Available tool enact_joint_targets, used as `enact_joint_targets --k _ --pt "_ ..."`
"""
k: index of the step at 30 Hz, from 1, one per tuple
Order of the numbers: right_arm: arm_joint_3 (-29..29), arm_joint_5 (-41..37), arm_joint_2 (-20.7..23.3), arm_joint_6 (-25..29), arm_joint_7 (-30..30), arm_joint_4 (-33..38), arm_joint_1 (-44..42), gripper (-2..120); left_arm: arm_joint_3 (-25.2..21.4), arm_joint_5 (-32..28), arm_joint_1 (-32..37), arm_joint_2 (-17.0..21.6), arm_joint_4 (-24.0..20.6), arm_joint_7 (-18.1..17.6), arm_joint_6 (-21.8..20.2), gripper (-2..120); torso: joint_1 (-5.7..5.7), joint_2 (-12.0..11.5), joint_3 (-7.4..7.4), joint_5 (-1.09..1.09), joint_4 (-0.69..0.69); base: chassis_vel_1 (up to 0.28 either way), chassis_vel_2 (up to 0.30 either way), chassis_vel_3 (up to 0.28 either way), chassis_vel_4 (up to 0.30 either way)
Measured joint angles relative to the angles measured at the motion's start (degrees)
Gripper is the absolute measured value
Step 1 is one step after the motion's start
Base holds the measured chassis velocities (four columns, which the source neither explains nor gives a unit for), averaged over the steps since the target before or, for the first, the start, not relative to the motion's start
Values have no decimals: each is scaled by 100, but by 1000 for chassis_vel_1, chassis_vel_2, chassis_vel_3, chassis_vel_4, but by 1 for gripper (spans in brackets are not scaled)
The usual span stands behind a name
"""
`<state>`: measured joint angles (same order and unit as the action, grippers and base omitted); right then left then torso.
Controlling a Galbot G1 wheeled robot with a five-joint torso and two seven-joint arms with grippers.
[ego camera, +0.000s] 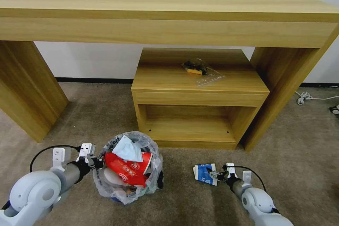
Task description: Pick up the trash bin and place the garbage on the floor into it.
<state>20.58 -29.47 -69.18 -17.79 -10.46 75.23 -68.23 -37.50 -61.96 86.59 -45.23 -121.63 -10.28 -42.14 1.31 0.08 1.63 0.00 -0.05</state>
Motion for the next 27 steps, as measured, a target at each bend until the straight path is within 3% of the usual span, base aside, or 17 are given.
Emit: enact_joint_targets --k 11,14,17,21,27 --pt "-315 95 -137 88 -124 -370 173 99 42 -55 -71 21 90 0 0 0 0 0 0 0 0 0 0 0 0" --pt "-408 107 -184 143 -121 -514 260 94 48 -60 -84 31 116 2 0 0 0 0 0 -1 0 0 0 0 0" --pt "-489 81 -193 176 -70 -638 345 80 48 -62 -91 48 135 22 0 0 0 1 -1 -3 -3 0 0 0 0" --pt "-581 71 -189 250 -18 -775 424 69 47 -62 -92 49 140 51 0 0 0 2 -2 -5 -3 0 0 0 0" --pt "-673 107 -159 274 8 -804 435 73 44 -62 -112 61 162 88 0 0 0 2 -2 -3 0 0 0 0 0"
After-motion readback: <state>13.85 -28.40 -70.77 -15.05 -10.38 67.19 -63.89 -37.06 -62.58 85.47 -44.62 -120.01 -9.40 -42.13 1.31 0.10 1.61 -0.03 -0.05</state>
